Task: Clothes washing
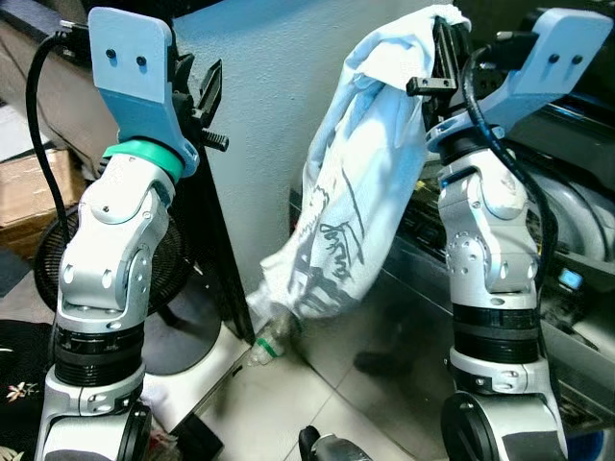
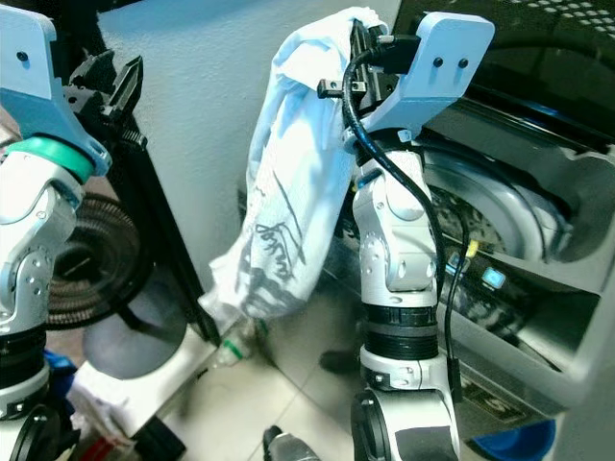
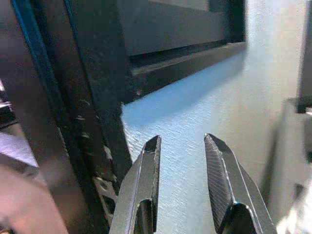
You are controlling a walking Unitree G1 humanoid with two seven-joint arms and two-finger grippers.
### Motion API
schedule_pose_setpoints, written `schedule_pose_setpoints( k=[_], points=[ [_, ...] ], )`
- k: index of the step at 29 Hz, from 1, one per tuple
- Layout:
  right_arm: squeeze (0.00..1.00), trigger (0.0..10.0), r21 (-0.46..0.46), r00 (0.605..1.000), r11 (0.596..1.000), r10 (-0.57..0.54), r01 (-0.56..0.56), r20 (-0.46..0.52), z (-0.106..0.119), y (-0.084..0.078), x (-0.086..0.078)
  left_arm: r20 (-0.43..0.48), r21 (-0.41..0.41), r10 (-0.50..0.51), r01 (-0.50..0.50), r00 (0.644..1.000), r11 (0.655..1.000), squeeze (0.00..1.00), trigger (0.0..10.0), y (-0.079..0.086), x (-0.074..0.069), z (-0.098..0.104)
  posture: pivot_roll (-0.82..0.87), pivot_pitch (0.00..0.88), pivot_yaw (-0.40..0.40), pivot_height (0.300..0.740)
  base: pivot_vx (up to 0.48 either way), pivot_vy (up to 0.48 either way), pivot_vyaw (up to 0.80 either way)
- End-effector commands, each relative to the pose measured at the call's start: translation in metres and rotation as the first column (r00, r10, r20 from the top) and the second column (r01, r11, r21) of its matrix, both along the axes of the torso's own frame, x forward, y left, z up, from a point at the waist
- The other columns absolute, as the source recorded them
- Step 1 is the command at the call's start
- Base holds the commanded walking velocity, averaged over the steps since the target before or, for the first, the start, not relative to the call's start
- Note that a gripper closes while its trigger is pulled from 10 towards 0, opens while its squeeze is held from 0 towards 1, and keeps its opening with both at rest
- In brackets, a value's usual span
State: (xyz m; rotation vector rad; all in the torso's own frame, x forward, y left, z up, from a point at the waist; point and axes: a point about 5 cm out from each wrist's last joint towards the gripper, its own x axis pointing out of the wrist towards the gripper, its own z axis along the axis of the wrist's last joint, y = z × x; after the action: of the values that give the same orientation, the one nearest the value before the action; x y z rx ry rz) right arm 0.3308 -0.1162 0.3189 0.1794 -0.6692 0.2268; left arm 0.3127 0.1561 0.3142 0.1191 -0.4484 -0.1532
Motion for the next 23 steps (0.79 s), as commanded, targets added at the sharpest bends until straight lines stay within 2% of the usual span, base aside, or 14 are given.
schedule_pose_setpoints(
  k=[1,23],
  points=[
    [0.00,10.0,0.022,1.000,1.000,-0.013,0.013,0.024,0.0052,-0.0043,-0.0018,-0.015,0.009,-0.005,0.005,1.000,1.000,0.00,10.0,-0.0017,0.0010,-0.0024,0.06,0.000,0.057,0.740,0.000,0.000,-0.80],
    [0.00,10.0,0.027,1.000,1.000,-0.004,0.004,0.025,0.0048,-0.0024,-0.0011,-0.015,0.009,-0.007,0.007,1.000,1.000,0.00,10.0,-0.0021,0.0013,-0.0027,0.06,0.000,0.058,0.740,0.000,0.000,-0.80]
  ],
)
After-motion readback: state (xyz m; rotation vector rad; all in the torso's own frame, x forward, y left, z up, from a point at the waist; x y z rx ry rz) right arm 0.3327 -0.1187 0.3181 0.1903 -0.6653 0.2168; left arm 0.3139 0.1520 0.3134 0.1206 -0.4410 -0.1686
